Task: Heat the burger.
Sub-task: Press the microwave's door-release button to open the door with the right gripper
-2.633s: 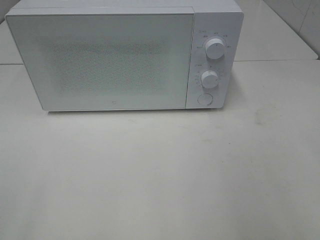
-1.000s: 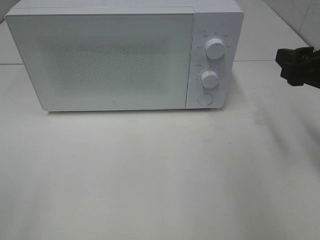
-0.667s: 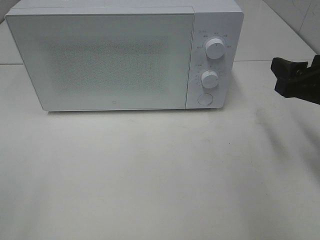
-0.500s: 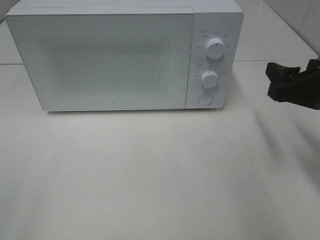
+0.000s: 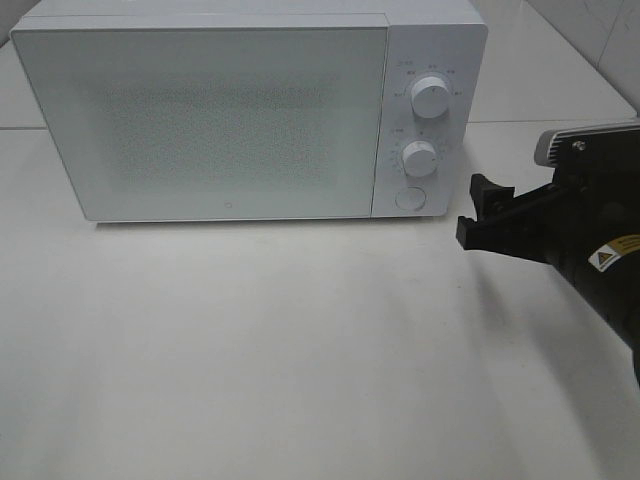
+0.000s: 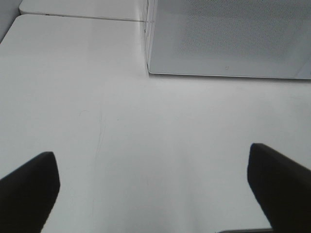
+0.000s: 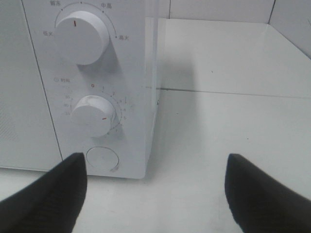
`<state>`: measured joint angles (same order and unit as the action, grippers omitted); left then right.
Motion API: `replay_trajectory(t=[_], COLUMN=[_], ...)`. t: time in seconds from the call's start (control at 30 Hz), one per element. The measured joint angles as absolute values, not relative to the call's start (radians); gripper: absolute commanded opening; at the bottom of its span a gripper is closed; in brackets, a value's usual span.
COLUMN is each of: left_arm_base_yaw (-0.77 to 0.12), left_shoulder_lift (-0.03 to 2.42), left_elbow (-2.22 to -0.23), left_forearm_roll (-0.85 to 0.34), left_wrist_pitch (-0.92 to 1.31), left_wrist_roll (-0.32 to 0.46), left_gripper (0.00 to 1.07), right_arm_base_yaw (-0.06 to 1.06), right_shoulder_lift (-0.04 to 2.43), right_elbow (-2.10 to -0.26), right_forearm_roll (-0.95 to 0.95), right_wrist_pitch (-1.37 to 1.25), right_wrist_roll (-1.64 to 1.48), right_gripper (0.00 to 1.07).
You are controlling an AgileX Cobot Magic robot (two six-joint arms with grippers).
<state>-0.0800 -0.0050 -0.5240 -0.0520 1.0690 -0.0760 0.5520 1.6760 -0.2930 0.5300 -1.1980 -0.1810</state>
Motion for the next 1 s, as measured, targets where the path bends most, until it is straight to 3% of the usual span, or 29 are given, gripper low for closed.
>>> replay_trajectory(t=[0.57,1.0], left_arm_base_yaw=[-0.08,-0.08], left_shoulder_lift=[-0.005,-0.005], left_elbow=[-0.524,-0.524], left_forearm_roll=[-0.052,-0.052], left_wrist_pitch=[1.069,1.069], left_wrist_roll=[-0.076,-0.076], left_gripper=[0.99,0.99], right_arm_base_yaw=[0.757,0.767], right_shoulder_lift=[1.82,1.826], right_elbow=[-0.417,-0.44], right_forearm_roll=[0.721,0.74], right_wrist_pitch=[-1.202,-1.2], right_wrist_roll=[-0.23,-0.178], right_gripper=[0.76,0.76])
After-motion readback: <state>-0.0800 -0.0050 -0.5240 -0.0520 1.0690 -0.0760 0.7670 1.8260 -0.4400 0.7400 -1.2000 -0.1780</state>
